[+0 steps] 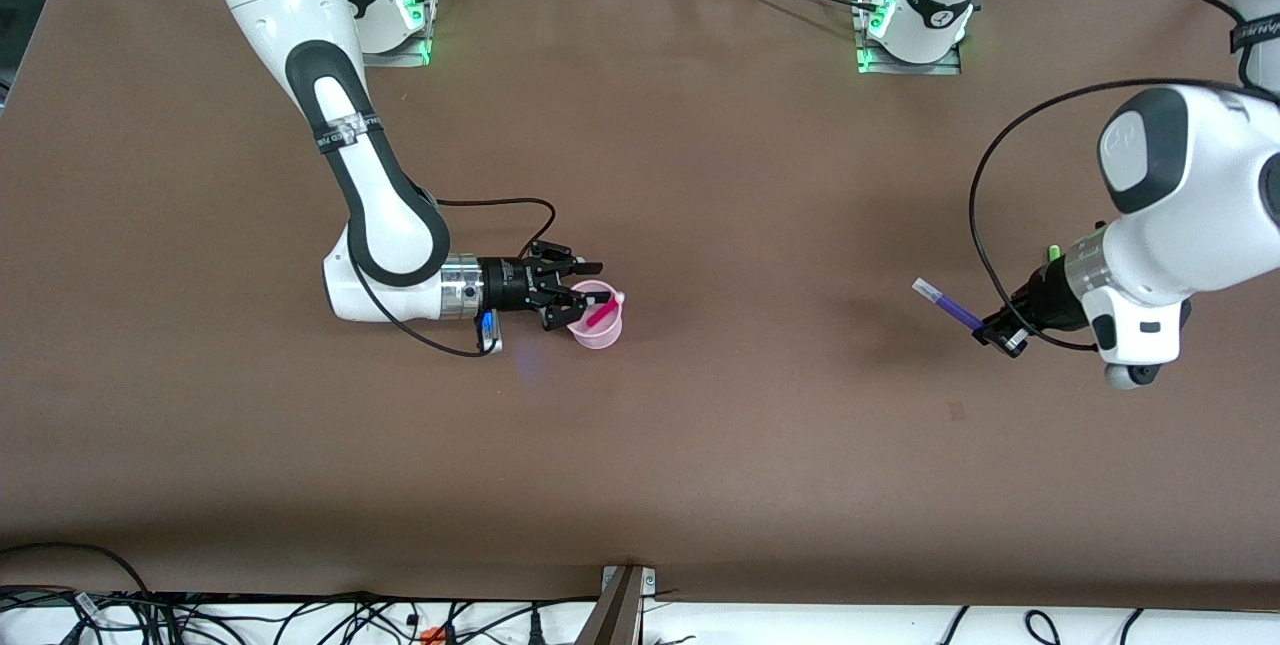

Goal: Organize pens into pink holder with both arms
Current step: 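Carry the pink marker over the pink cup with the right gripper, then drop the pink marker into the cup while the left gripper lifts the purple marker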

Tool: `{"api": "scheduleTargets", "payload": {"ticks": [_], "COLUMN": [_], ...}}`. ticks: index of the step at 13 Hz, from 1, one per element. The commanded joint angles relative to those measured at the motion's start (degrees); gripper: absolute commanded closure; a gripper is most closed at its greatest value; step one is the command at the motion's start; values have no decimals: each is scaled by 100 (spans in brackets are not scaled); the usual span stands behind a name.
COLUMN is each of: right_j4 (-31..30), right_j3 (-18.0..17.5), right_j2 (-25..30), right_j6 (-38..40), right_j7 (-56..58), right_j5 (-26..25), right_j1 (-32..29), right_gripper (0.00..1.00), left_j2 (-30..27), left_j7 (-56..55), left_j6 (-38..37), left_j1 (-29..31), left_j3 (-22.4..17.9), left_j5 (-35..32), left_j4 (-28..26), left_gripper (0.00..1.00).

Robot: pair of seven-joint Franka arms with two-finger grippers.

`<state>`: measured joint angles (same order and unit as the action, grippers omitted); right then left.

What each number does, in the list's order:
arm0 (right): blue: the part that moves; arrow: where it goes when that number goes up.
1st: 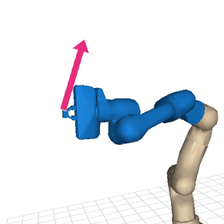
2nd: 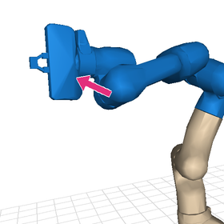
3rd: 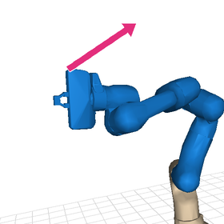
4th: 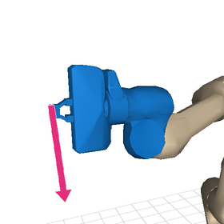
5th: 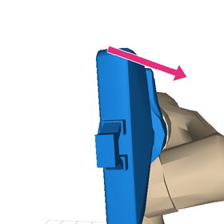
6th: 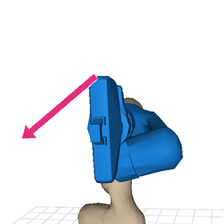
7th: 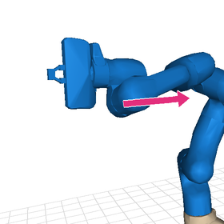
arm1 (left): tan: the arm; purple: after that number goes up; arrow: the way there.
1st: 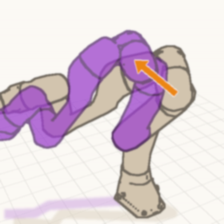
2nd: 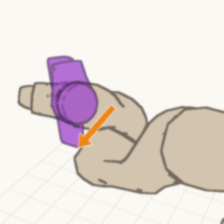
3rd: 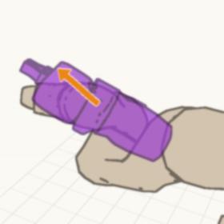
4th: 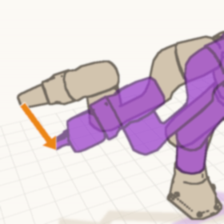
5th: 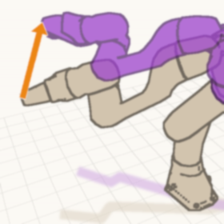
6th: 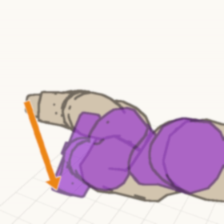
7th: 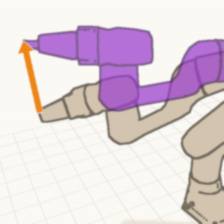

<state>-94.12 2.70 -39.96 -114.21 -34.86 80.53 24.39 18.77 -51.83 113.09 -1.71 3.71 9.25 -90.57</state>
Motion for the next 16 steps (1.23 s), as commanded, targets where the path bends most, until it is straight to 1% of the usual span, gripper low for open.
{"api": "scheduleTargets", "payload": {"ticks": [1,3,4,5,6,7,8,9,10,11,13,14,15,16], "right_j4": [471,763,816,860,861,826,808,843,808,712,484,387,299,237], "right_j3": [273,432,607,783,941,1134,1389,1609,1628,1637,1759,1813,1848,1883], "right_j2": [145,426,593,734,874,1041,1208,1384,1681,2032,2657,2964,3211,3405], "right_j6": [65,231,276,277,285,329,625,968,1180,1313,1576,1725,1901,2007], "right_j7": [67,136,268,660,1535,2283,2499,2580,2746,2895,3264,3362,3363,3354], "right_j5": [-795,-2184,-2861,-3494,-3857,-3939,-4044,-4550,-5347,-6007,-6644,-6882,-7015,-7120], "right_j1": [-4,-91,-101,-109,-118,-127,-118,-110,-110,-110,-110,-118,-110,-110], "right_gripper": [0,0,0,0,0,0,0,0,0,0,0,0,0,0], "left_j2": [-66,-66,-75,-49,-23,-5,73,187,310,399,636,767,969,1197], "left_j7": [-649,-1344,-1599,-1889,-2170,-2338,-2453,-2663,-2961,-3382,-4287,-4752,-5236,-5649], "left_j6": [-129,-120,-120,-112,-68,-50,20,220,457,608,959,1126,1171,1172], "left_j1": [-13,-14,-14,-48,-179,-381,-600,-794,-1057,-1294,-1752,-1971,-2217,-2437], "left_j3": [260,621,779,937,1000,1000,1000,1000,992,991,983,974,939,921], "left_j5": [77,16,-2,-20,-28,-29,-20,-28,-203,-518,-1185,-1537,-1940,-2353], "left_j4": [249,320,338,373,443,444,452,531,601,610,628,706,838,1074], "left_gripper": [100,100,100,100,100,100,100,100,100,100,100,100,100,100]}}
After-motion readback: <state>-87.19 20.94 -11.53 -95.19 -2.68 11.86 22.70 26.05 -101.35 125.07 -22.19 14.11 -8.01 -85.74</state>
